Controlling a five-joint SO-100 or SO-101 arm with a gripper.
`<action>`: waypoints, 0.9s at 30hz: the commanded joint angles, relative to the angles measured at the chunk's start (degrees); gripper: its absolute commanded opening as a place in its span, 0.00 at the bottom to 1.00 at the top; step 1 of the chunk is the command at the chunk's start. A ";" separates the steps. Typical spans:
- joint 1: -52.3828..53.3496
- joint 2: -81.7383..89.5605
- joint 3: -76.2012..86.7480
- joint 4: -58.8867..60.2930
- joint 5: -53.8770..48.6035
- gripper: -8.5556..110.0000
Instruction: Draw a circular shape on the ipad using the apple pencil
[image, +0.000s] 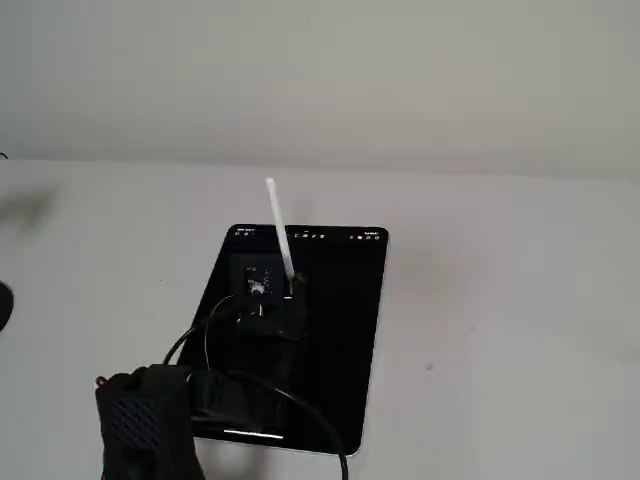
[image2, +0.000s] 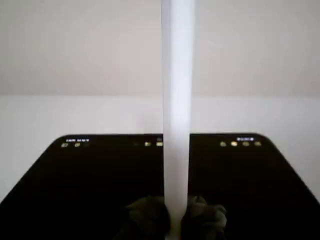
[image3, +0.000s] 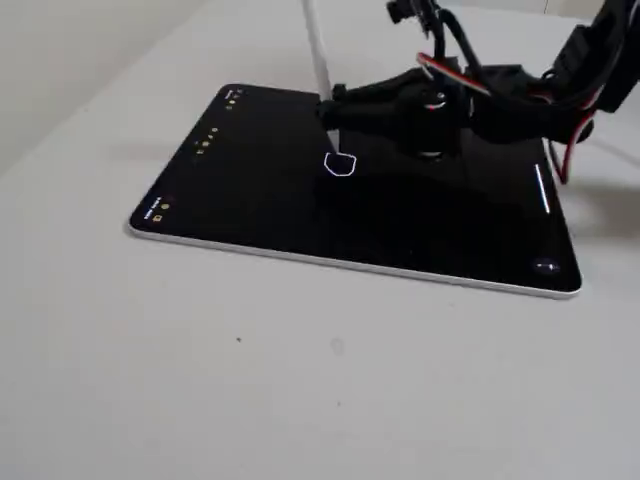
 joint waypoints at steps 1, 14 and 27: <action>-0.35 -0.53 -2.29 0.53 -0.88 0.07; -1.23 -0.70 -2.64 1.14 -0.88 0.07; -1.93 -0.62 -2.29 1.14 -0.35 0.07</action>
